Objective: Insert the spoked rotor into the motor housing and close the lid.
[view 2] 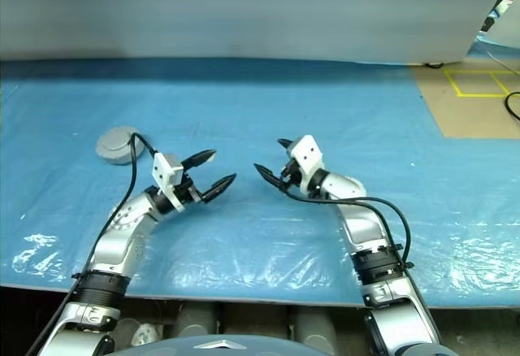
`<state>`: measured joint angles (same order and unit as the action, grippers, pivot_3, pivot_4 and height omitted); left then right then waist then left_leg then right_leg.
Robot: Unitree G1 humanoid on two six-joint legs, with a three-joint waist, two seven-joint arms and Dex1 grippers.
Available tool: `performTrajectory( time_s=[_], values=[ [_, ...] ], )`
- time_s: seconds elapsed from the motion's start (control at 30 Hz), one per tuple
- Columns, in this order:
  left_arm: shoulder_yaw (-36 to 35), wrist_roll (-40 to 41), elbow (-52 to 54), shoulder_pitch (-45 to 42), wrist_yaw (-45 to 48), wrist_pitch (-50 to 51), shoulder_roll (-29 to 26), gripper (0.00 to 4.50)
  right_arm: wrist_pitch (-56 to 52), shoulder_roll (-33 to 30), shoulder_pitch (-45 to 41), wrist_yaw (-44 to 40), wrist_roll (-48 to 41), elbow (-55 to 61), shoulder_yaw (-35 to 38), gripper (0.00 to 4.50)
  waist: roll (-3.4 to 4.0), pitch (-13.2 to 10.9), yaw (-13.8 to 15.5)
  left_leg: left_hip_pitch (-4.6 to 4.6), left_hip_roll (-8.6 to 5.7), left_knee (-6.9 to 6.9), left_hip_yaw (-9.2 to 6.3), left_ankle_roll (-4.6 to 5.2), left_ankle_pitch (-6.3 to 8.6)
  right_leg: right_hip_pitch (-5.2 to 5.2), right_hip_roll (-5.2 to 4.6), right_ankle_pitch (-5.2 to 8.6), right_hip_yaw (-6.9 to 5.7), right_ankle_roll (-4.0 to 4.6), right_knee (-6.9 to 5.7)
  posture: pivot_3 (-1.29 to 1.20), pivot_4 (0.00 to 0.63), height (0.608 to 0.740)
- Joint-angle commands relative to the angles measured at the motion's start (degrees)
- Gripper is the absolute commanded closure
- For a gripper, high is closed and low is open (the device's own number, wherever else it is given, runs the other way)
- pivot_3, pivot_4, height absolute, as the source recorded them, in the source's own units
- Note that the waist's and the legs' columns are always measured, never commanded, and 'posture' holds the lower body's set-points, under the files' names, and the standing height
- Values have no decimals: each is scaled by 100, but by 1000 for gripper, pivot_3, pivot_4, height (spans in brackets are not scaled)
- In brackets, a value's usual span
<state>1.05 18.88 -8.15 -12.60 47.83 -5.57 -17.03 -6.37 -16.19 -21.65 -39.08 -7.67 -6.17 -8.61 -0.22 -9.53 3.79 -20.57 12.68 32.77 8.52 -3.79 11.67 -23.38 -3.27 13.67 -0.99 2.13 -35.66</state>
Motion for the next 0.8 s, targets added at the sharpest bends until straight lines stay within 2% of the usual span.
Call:
performTrajectory(
  time_s=[0.03,0.8],
  values=[
    [18,-13,126,11,0,-84,21,0,159,-20,-65,-16,45,53,-7,17,0,0,0,0,0,0,0,0,0,0,0,0,0,0,0,0,150,740],
    [55,-12,55,-24,11,-125,26,0,206,-13,-99,-45,101,11,-26,17,0,0,0,0,0,0,0,0,0,0,0,-1,0,-1,0,0,150,740]
  ],
)
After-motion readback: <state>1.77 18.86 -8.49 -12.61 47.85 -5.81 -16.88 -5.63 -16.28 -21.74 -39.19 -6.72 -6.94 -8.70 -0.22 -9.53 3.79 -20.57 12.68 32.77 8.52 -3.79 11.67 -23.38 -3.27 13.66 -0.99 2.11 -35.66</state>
